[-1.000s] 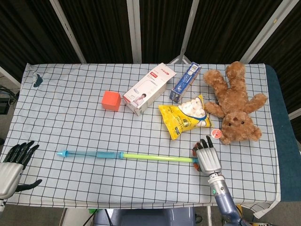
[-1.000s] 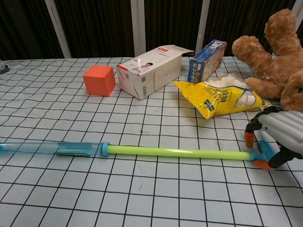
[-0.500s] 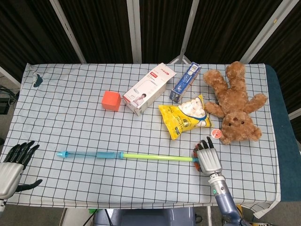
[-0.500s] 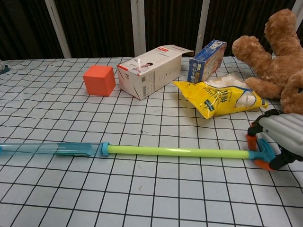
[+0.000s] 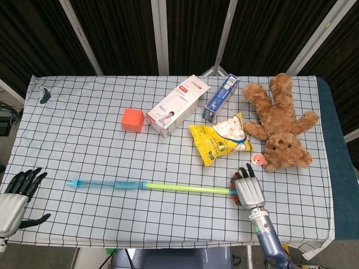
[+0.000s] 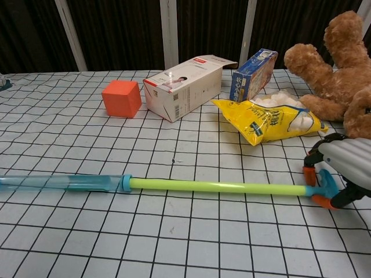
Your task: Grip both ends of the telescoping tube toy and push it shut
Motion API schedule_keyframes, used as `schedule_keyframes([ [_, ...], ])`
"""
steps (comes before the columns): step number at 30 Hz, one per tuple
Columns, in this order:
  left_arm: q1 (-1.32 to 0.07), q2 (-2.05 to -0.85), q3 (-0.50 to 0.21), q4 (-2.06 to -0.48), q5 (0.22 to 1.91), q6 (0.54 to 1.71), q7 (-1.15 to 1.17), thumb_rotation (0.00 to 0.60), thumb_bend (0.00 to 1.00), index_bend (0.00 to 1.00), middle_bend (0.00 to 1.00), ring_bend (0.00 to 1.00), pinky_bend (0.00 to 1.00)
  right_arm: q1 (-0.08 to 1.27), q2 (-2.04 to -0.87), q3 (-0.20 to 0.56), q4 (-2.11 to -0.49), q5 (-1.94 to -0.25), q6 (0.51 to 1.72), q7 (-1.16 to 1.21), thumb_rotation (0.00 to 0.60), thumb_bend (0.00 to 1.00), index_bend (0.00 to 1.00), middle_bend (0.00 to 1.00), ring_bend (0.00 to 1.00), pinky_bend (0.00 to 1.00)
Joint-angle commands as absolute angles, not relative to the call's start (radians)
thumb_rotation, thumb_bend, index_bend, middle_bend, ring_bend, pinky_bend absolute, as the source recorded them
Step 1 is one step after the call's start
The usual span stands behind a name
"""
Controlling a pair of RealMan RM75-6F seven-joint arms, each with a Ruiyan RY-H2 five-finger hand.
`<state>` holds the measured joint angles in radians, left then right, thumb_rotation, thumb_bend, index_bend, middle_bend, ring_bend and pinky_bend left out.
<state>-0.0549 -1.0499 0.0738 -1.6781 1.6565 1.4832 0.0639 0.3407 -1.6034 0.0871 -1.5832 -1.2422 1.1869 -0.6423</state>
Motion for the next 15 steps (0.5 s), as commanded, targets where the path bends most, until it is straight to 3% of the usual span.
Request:
schedule_keyframes([
  [1,-0.058,-1.050,0.073,-1.683,1.659,1.479,0.072,0.600,0.09,0.00,0.00,0.00,0.00,0.339,-1.581,0.078,-1.613,-1.260,1.195,-0.633,0.600,0.46,0.66,0.36,0.16,0.00],
  [9,-0.095,-1.047,0.061,-1.766,1.643,1.416,0.146,0.600,0.13,0.00,0.00,0.00,0.00,0.334,-1.523,0.065,-1.684,-1.279,1.208,-0.617,0.600,0.46,0.66,0.36,0.16,0.00],
  [15,-0.146,-1.069,0.015,-1.826,1.559,1.333,0.264,0.600,0.15,0.07,0.00,0.00,0.00,0.339,-1.506,0.069,-1.687,-1.262,1.196,-0.599,0.600,0.46,0.66,0.36,0.16,0.00],
])
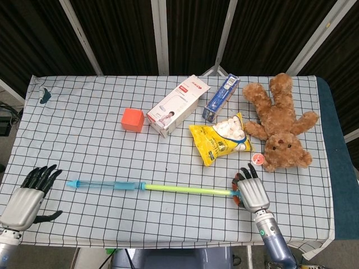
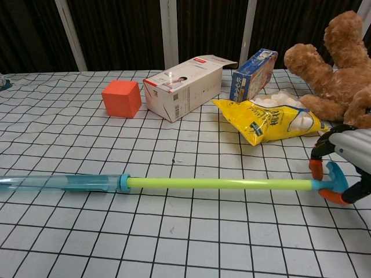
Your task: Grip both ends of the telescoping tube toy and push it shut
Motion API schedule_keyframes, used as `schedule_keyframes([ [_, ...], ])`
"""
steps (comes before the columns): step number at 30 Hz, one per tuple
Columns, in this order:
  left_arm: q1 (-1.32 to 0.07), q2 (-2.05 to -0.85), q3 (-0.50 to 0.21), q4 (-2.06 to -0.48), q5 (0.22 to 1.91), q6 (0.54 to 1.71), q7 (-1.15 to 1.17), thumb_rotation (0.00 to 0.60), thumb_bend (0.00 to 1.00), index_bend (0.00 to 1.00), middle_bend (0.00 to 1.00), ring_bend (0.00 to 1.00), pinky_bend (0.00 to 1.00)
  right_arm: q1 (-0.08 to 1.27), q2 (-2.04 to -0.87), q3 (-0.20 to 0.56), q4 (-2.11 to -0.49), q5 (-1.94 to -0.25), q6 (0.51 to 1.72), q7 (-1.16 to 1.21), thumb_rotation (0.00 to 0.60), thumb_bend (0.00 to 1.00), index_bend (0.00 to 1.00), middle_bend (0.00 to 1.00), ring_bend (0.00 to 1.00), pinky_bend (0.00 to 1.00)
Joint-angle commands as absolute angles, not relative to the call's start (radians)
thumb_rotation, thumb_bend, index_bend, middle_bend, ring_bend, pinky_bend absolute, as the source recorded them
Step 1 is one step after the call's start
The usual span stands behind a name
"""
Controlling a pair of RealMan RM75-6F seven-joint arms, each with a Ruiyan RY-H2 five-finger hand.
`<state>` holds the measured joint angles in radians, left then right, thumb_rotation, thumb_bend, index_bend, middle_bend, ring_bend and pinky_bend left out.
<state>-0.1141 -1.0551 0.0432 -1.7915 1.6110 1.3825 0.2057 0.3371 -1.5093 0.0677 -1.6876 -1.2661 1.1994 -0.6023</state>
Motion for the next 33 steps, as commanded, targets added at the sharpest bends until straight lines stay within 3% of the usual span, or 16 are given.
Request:
schedule_keyframes([
  [1,-0.158,-1.075,0.003,-1.838,1.530,1.311,0.291,0.600,0.16,0.08,0.00,0.00,0.00,0.340,-1.504,0.071,-1.686,-1.258,1.194,-0.596,0.600,0.46,0.66,0.36,0.16,0.00],
  [10,-0.266,-1.180,-0.099,-1.835,1.251,1.180,0.526,0.600,0.27,0.31,0.07,0.00,0.00,0.348,-1.484,0.076,-1.691,-1.242,1.179,-0.572,0.600,0.46,0.66,0.36,0.16,0.00],
  [16,-0.325,-1.280,-0.132,-1.768,1.119,1.146,0.642,0.600,0.29,0.34,0.10,0.00,0.00,0.350,-1.477,0.071,-1.700,-1.248,1.180,-0.565,0.600,0.46,0.66,0.36,0.16,0.00],
  [25,-0.380,-1.399,-0.128,-1.691,1.008,1.120,0.739,0.600,0.31,0.39,0.11,0.00,0.00,0.349,-1.473,0.061,-1.704,-1.255,1.186,-0.564,0.600,0.46,0.66,0.37,0.16,0.00],
  [33,-0.382,-1.415,-0.105,-1.683,0.988,1.144,0.758,0.600,0.31,0.39,0.12,0.00,0.00,0.349,-1.468,0.058,-1.708,-1.257,1.193,-0.558,0.600,0.47,0.66,0.37,0.16,0.00],
])
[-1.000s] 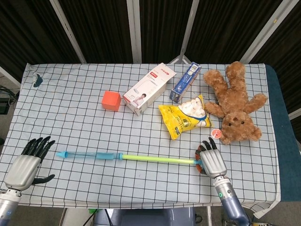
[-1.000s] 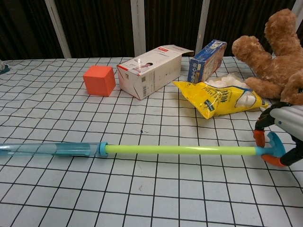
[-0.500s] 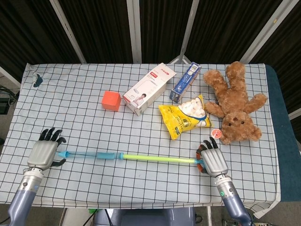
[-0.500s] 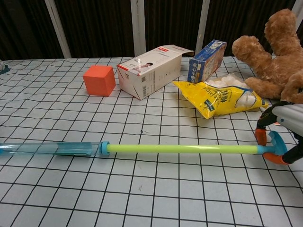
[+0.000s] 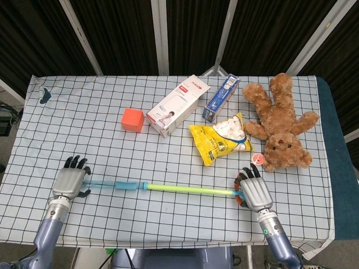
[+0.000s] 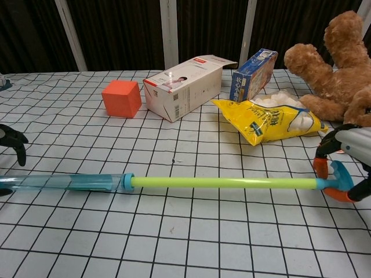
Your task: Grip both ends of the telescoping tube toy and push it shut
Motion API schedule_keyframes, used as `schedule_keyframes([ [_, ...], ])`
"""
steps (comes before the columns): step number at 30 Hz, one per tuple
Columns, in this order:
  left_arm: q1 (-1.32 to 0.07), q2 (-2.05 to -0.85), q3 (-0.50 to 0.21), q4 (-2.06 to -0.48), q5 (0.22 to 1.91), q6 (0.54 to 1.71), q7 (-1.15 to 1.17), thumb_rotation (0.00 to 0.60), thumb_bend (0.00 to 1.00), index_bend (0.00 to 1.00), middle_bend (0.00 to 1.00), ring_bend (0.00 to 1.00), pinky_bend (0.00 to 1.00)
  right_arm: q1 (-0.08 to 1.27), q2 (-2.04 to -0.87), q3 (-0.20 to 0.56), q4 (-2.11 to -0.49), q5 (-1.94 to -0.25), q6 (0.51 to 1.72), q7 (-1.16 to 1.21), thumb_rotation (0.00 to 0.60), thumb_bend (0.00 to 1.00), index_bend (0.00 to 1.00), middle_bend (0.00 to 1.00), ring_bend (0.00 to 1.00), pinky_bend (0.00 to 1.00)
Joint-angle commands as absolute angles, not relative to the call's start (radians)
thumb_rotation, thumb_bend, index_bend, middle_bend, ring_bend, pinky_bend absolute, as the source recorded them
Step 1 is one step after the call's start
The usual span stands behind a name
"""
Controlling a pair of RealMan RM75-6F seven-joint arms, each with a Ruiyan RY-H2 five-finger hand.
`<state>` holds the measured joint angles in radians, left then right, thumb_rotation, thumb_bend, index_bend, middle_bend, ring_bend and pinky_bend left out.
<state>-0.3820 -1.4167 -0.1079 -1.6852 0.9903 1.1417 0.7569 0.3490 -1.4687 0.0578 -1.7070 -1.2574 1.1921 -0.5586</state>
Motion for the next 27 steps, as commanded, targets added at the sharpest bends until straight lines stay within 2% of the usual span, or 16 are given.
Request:
schedule_keyframes([
  [1,-0.382,-1.414,-0.103,-1.680,0.988,1.146,0.757,0.600,0.31,0.40,0.12,0.00,0.00,0.349,-1.468,0.057,-1.709,-1.257,1.193,-0.557,0.600,0.47,0.66,0.37,0.16,0.00],
  [7,-0.389,-1.416,-0.094,-1.663,0.989,1.149,0.747,0.600,0.37,0.41,0.12,0.00,0.00,0.351,-1.467,0.053,-1.716,-1.260,1.195,-0.558,0.600,0.47,0.66,0.37,0.16,0.00],
  [17,-0.403,-1.426,-0.083,-1.635,0.969,1.147,0.746,0.600,0.39,0.43,0.13,0.00,0.00,0.352,-1.466,0.049,-1.720,-1.256,1.196,-0.558,0.600,0.47,0.66,0.37,0.16,0.00],
  [27,-0.411,-1.440,-0.074,-1.616,0.959,1.149,0.733,0.600,0.46,0.47,0.15,0.00,0.00,0.353,-1.466,0.045,-1.721,-1.253,1.199,-0.562,0.600,0.47,0.66,0.37,0.16,0.00],
])
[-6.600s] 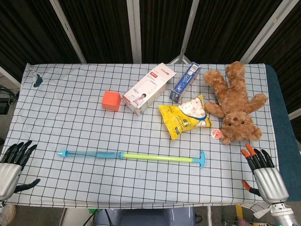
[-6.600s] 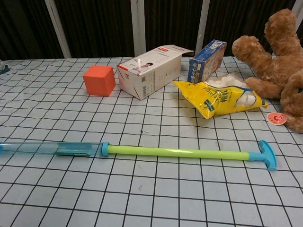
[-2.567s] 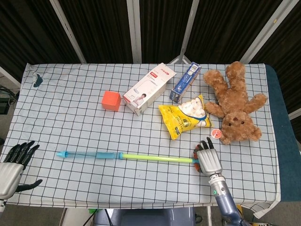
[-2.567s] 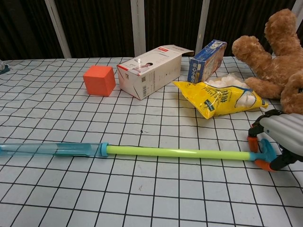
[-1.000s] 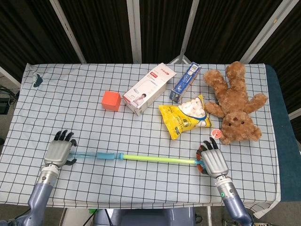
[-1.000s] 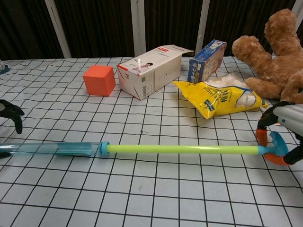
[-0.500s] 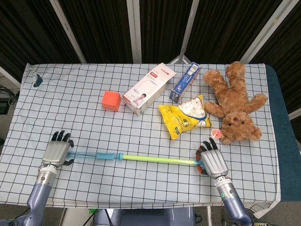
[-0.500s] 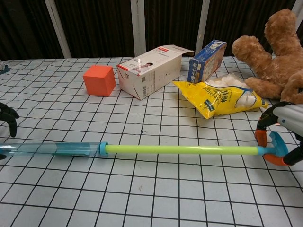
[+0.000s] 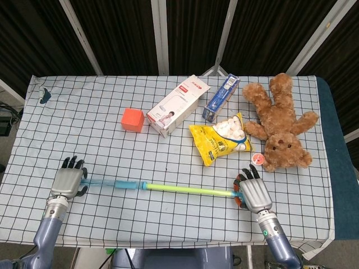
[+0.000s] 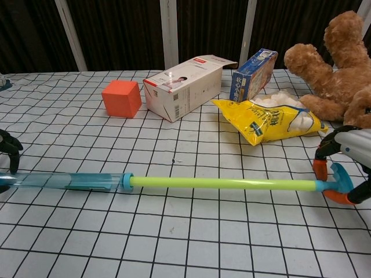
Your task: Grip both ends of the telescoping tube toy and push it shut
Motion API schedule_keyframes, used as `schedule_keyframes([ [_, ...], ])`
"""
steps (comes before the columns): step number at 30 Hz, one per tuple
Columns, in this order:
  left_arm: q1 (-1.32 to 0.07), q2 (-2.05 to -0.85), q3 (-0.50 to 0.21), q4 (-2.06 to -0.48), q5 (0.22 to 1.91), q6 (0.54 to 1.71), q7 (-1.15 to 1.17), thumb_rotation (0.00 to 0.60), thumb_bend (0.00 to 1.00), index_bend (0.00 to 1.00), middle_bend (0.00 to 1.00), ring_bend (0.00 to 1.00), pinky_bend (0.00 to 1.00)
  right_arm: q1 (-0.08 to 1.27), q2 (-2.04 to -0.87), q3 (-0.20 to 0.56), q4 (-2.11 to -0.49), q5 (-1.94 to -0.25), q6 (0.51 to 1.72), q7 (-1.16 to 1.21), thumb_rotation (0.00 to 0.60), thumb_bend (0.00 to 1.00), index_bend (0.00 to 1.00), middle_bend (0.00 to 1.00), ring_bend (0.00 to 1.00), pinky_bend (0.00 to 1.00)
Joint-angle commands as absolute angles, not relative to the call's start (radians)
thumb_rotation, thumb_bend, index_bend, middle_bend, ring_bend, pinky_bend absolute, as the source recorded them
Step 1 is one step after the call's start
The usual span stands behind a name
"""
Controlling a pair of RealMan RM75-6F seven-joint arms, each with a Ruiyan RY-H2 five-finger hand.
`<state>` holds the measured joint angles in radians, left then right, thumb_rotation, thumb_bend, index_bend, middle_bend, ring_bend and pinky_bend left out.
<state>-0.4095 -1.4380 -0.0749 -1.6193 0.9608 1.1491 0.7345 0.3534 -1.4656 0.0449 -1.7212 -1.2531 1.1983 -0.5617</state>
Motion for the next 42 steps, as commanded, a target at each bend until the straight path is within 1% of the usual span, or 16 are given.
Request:
schedule_keyframes([
  [1,-0.412,-1.440,-0.073,-1.613,0.958,1.149,0.733,0.600,0.47,0.48,0.15,0.00,0.00,0.354,-1.466,0.045,-1.722,-1.253,1.199,-0.562,0.600,0.47,0.66,0.37,0.16,0.00],
  [10,-0.417,-1.436,-0.066,-1.622,0.986,1.158,0.705,0.600,0.50,0.51,0.16,0.00,0.00,0.354,-1.464,0.043,-1.732,-1.259,1.206,-0.557,0.600,0.47,0.66,0.37,0.16,0.00],
  [18,-0.420,-1.395,-0.060,-1.691,1.076,1.186,0.663,0.600,0.50,0.52,0.17,0.00,0.00,0.355,-1.453,0.049,-1.768,-1.287,1.220,-0.525,0.600,0.47,0.66,0.37,0.16,0.00],
  [25,-0.419,-1.381,-0.045,-1.710,1.159,1.203,0.618,0.600,0.50,0.52,0.17,0.00,0.00,0.354,-1.446,0.043,-1.785,-1.309,1.224,-0.509,0.600,0.47,0.66,0.37,0.16,0.00],
  [35,-0.425,-1.397,-0.044,-1.731,1.180,1.214,0.628,0.600,0.50,0.52,0.17,0.00,0.00,0.355,-1.446,0.041,-1.799,-1.326,1.227,-0.492,0.600,0.47,0.66,0.37,0.16,0.00],
  [42,-0.445,-1.419,-0.063,-1.736,1.161,1.203,0.651,0.600,0.50,0.52,0.17,0.00,0.00,0.381,-1.459,0.071,-1.800,-1.300,1.211,-0.531,0.600,0.47,0.66,0.38,0.16,0.00],
])
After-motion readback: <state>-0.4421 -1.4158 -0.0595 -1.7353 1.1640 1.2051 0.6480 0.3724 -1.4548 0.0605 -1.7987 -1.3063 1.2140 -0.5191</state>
